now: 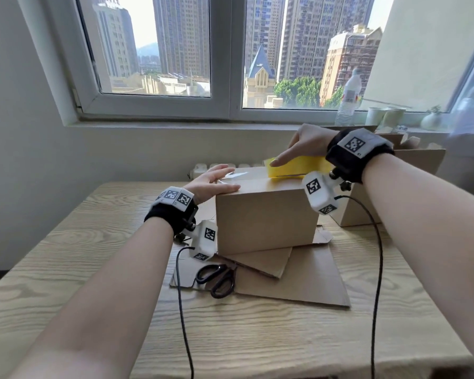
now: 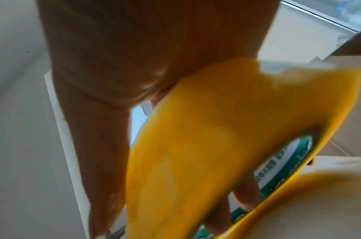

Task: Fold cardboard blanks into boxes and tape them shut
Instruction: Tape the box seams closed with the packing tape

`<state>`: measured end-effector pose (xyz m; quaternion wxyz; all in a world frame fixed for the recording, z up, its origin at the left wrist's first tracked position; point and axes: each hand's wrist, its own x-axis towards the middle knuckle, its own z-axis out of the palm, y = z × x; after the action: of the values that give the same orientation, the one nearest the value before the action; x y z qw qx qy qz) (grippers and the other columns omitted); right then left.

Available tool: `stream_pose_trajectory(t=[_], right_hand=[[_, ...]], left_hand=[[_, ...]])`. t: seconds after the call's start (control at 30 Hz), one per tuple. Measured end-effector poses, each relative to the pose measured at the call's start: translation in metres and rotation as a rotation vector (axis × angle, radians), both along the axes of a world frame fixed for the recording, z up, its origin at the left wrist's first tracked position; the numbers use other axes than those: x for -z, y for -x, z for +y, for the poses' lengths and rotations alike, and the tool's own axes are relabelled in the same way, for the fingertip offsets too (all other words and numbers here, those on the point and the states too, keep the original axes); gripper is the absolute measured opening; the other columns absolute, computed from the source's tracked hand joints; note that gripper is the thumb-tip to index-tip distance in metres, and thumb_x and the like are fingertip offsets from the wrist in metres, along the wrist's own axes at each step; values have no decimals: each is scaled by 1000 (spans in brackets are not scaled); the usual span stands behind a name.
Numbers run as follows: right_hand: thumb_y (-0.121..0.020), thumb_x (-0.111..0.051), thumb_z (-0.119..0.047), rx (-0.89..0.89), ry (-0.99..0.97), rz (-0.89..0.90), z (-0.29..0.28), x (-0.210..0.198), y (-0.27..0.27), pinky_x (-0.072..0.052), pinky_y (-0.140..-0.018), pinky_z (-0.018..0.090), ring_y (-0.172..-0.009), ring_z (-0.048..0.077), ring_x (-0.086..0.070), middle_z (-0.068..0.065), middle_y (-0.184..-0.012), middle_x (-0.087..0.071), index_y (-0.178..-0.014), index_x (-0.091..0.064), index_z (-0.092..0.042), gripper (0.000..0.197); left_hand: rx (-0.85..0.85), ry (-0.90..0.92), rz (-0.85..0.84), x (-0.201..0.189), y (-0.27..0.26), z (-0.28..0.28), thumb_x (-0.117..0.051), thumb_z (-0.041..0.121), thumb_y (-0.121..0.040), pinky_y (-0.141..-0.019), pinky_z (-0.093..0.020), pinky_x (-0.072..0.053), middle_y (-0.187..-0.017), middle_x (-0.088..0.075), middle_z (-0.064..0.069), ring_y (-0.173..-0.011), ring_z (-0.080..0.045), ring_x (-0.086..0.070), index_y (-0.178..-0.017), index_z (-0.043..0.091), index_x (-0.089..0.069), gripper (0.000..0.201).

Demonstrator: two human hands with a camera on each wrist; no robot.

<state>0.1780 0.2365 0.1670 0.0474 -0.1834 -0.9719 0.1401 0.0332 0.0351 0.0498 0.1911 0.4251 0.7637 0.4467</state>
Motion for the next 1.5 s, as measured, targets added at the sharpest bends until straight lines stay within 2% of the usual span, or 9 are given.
stream_pose_trajectory(t=[0.07, 0.17, 0.37, 0.53, 0.77, 0.93, 1.17, 1.3, 1.5], right_hand=[[-60, -79, -69, -4, 41, -17, 1, 2, -9, -28, -61, 30, -64, 20, -38, 5, -63, -41, -64, -63, 5, 76], [-76, -68, -66, -22, -41, 51, -6, -2, -15, -22, -51, 28, -47, 15, -25, -4, -48, -24, -46, -30, -19, 68], [-67, -66, -80, 129, -434, 170, -24, -11, -15, -40, -55, 30, -54, 17, -48, -1, -54, -47, -56, -45, -15, 69], [-62, -58, -90, 220, -782, 4, -32, -23, -13, -35, -75, 31, -58, 13, -44, -2, -65, -52, -66, -48, -16, 75], [-58, -51, -96, 231, -688, -54, -14, -17, -7, -39, -57, 25, -56, 13, -51, -2, -60, -53, -65, -53, -14, 82], [-64, -35, -96, 118, -373, 43, 5, -10, -13, -24, -47, 27, -43, 14, -24, -5, -48, -25, -51, -28, -22, 75], [-48, -55, -90, -23, -44, 104, 26, -3, -32, -23, -51, 27, -47, 16, -24, 0, -52, -25, -46, -30, -22, 72], [-52, -63, -81, -46, 78, 170, 37, 3, -51, -21, -53, 28, -50, 18, -22, 1, -53, -25, -47, -31, -19, 70], [-62, -66, -80, 71, -88, 222, 32, -2, -46, -24, -49, 26, -46, 15, -24, -1, -49, -26, -49, -30, -21, 70]], left_hand=[[-10, 7, 4, -2, -2, 0, -75, 49, -74, -113, -27, -19, -156, -25, 15, -139, -6, -26, -145, 24, -45, 81], [-11, 27, 0, -7, -8, -2, -72, 64, -53, -118, -32, -20, -147, -28, 20, -138, -6, -29, -143, 27, -47, 101], [-12, 50, 1, -5, -7, -4, -76, 77, -40, -121, -37, -18, -157, -22, 16, -143, -8, -25, -148, 21, -41, 127], [6, 12, 23, -2, 0, -4, -68, 68, -47, -113, -24, -20, -147, -23, 21, -135, -2, -26, -147, 25, -40, 113], [19, 1, 10, 3, 7, 3, -69, 68, -49, -120, -34, -21, -157, -24, 13, -142, -9, -28, -145, 25, -45, 108], [26, -44, -20, 4, 9, 5, -72, 65, -48, -117, -28, -22, -155, -27, 15, -140, -7, -30, -144, 25, -46, 107], [31, -44, -18, 7, 13, 3, -73, 66, -53, -120, -39, -23, -152, -30, 19, -138, -6, -33, -141, 31, -49, 98], [40, -47, -43, 6, 10, 5, -80, 73, -44, -119, -40, -25, -152, -30, 20, -138, -9, -35, -135, 37, -53, 102], [33, -60, -94, 9, 16, 6, -85, 73, -41, -118, -42, -29, -150, -36, 20, -135, -10, -43, -117, 47, -61, 83]])
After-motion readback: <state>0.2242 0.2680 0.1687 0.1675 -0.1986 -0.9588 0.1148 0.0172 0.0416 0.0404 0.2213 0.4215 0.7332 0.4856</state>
